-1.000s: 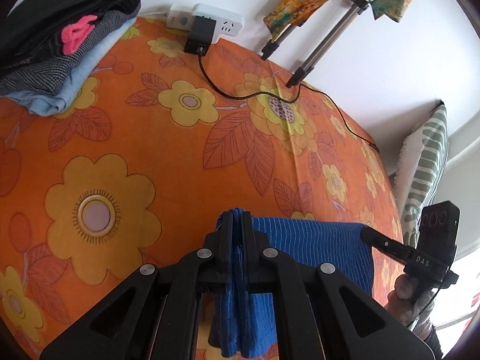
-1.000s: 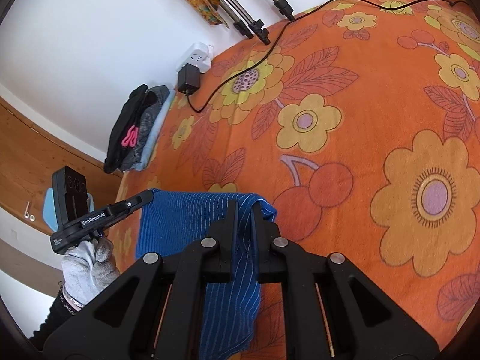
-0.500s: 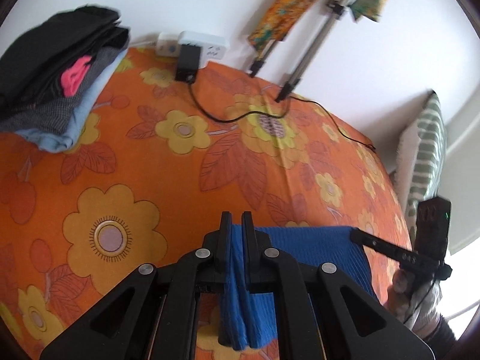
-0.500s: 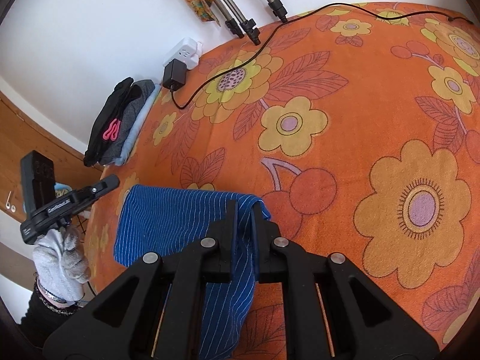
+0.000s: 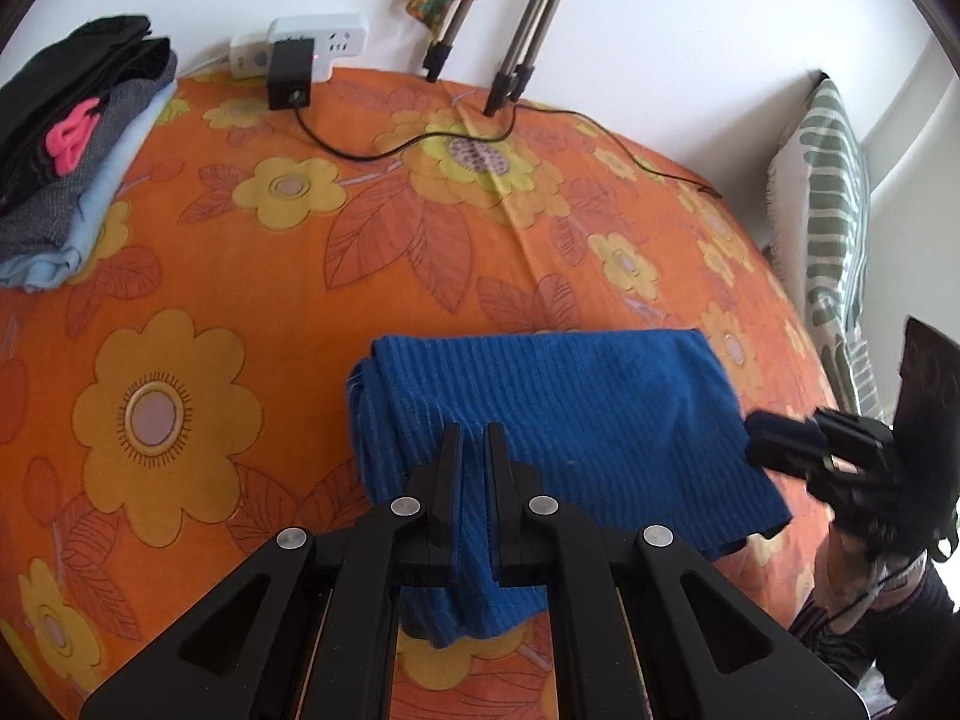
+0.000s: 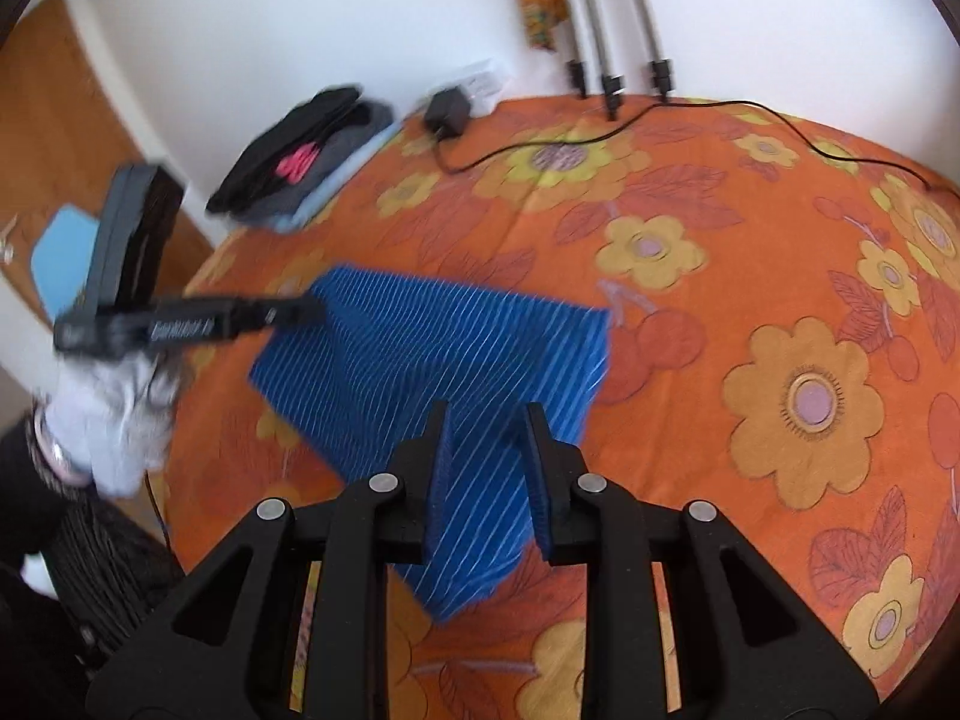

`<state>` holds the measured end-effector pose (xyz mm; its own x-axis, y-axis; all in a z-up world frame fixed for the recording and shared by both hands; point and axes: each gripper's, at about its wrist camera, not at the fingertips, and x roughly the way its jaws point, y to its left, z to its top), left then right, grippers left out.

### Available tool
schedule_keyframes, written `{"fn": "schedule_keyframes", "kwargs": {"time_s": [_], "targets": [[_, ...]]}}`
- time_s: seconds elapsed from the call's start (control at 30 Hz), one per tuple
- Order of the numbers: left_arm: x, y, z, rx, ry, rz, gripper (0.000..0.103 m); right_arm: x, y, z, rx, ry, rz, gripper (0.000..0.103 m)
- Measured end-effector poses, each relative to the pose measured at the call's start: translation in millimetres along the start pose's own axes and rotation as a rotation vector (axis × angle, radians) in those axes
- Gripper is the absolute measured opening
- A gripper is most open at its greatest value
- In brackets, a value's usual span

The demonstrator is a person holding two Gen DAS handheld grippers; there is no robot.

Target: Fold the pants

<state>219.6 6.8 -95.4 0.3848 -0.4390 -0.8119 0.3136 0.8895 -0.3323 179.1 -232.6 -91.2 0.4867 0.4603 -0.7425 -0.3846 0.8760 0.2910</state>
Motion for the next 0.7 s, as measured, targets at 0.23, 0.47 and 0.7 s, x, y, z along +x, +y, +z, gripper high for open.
{"fn": "schedule_keyframes", "kwargs": {"time_s": [0.23, 0.47, 0.7], "targets": [[5, 10, -7, -0.017, 0.014, 0.006, 0.005, 15, -11, -20, 0.020, 0.079, 0.003, 0.024], [-5, 12, -13, 0.007, 0.003, 0.023, 0.005, 13, -12, -19, 0.022, 0.079, 0.019, 0.025], [-25, 21, -17, -0.008, -0.043, 0.052, 0.041, -3, -33, 1, 0.107, -0.024, 0.008, 0.058]]}}
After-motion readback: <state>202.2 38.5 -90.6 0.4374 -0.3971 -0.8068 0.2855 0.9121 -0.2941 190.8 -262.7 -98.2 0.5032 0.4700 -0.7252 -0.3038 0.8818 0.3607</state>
